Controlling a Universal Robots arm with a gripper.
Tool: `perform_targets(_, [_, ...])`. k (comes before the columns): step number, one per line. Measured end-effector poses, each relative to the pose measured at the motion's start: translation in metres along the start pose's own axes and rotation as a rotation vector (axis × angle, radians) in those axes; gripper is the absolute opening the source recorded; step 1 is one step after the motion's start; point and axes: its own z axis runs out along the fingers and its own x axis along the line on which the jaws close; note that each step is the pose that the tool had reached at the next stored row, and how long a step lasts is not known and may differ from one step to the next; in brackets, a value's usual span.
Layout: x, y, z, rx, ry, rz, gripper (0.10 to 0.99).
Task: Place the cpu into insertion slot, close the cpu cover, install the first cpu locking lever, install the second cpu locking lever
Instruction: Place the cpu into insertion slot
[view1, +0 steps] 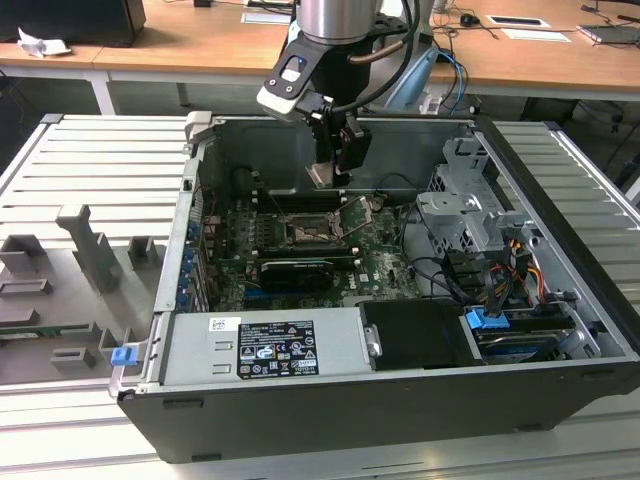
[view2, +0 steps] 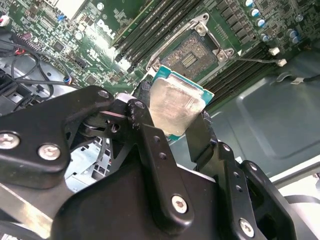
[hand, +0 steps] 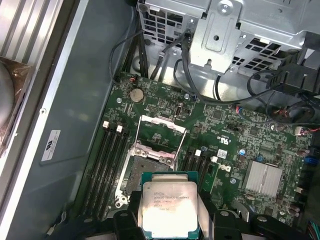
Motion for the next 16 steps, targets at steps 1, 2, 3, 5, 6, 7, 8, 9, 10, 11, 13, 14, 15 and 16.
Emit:
perform_targets(1, [0.0,-0.0001,0.0004,0.0,-0.0001,0.0,0.525])
perform_targets(2, [0.0,-0.0001,0.0008,0.0,-0.0001,0.0,0.525])
perform_targets(3, [0.0,-0.0002,0.001,0.0,0.0,0.0,0.525])
perform_targets(5, [0.0,-0.0002,0.0017,0.0,0.0,0.0,0.525])
perform_targets(6, [0.0,-0.0002,0.0019,0.0,0.0,0.0,0.525])
perform_targets(7, [0.0,-0.0003,0.0021,0.0,0.0,0.001,0.525])
perform_targets(8, [0.0,-0.0003,0.0022,0.0,-0.0001,0.001,0.525])
perform_targets(9, [0.0,-0.0003,0.0022,0.0,-0.0003,0.003,0.525])
perform_targets(10, [0.0,-0.0003,0.0023,0.0,-0.0005,0.006,0.525])
perform_targets(11, [0.0,-0.0003,0.0024,0.0,-0.0008,0.009,0.525])
perform_targets(13, [0.0,-0.0003,0.0025,0.0,-0.0018,0.022,0.525])
perform_targets(14, [0.0,-0.0003,0.0025,-0.001,-0.0022,0.027,0.525])
perform_targets(15, [0.0,-0.0003,0.0026,-0.001,-0.0027,0.033,0.525])
perform_targets(16, [0.0,-0.0003,0.0027,-0.001,-0.0029,0.036,0.525])
